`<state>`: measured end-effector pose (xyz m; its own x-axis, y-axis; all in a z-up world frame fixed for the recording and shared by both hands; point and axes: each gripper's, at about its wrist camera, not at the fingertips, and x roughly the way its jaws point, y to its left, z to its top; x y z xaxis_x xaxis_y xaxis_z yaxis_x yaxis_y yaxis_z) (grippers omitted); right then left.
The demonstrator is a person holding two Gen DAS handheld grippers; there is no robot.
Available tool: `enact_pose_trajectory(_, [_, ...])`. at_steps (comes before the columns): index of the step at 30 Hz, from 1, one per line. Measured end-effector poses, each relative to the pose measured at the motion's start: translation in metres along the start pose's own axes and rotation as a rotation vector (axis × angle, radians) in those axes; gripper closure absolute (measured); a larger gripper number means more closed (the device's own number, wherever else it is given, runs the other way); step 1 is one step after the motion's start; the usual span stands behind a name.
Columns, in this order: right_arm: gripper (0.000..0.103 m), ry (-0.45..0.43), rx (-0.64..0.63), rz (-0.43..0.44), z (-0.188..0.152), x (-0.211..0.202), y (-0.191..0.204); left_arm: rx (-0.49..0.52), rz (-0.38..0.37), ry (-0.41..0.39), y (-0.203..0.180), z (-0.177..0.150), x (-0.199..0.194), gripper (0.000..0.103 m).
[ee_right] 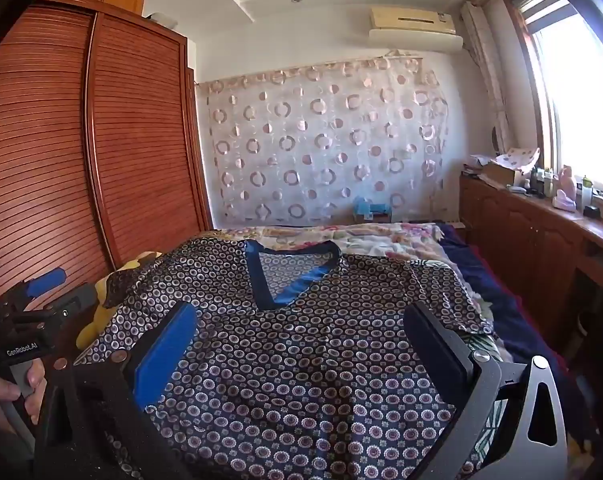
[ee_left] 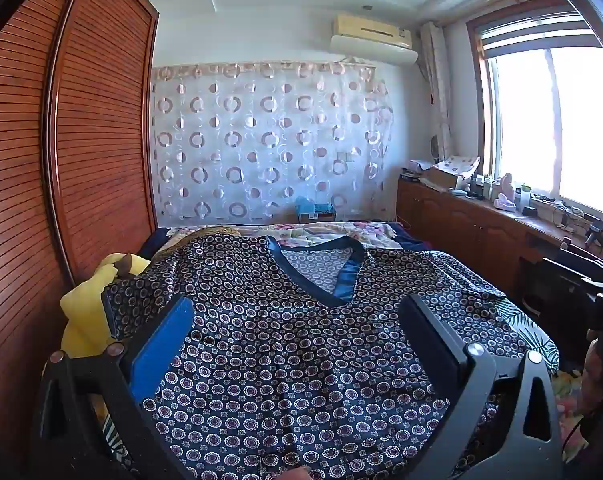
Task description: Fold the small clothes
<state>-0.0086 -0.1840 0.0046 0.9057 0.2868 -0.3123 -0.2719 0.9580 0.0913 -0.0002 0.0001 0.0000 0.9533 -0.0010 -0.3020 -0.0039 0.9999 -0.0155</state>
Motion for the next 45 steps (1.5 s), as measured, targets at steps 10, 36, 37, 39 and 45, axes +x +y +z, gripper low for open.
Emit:
enact_pose_trajectory(10, [0.0, 0.004, 0.004, 0.005, 0.0004, -0.0002, 0.0018, -0.001, -0.001, 0.003, 0.0004, 0.0001, 0.0002, 0.0])
enact_pose_trajectory(36, [0.0, 0.004, 0.004, 0.006, -0.0003, 0.0016, 0.0003, 0.005, 0.0, 0.002, -0.0009, -0.0009, -0.0004, 0.0])
enact_pose_trajectory(37, [0.0, 0.003, 0.004, 0.005, -0.0004, 0.0016, 0.0004, 0.005, 0.0, 0.002, -0.0009, -0.0009, -0.0004, 0.0])
enact_pose_trajectory(39, [0.0, 0.003, 0.005, 0.005, -0.0003, 0.0017, 0.0006, 0.005, 0.001, 0.002, -0.001, -0.0009, -0.0003, 0.0])
enact_pose_trajectory(45, [0.0, 0.003, 0.004, 0.006, 0.0, 0.0015, 0.0, 0.007, 0.0, 0.003, -0.0011, -0.0008, -0.0006, 0.0])
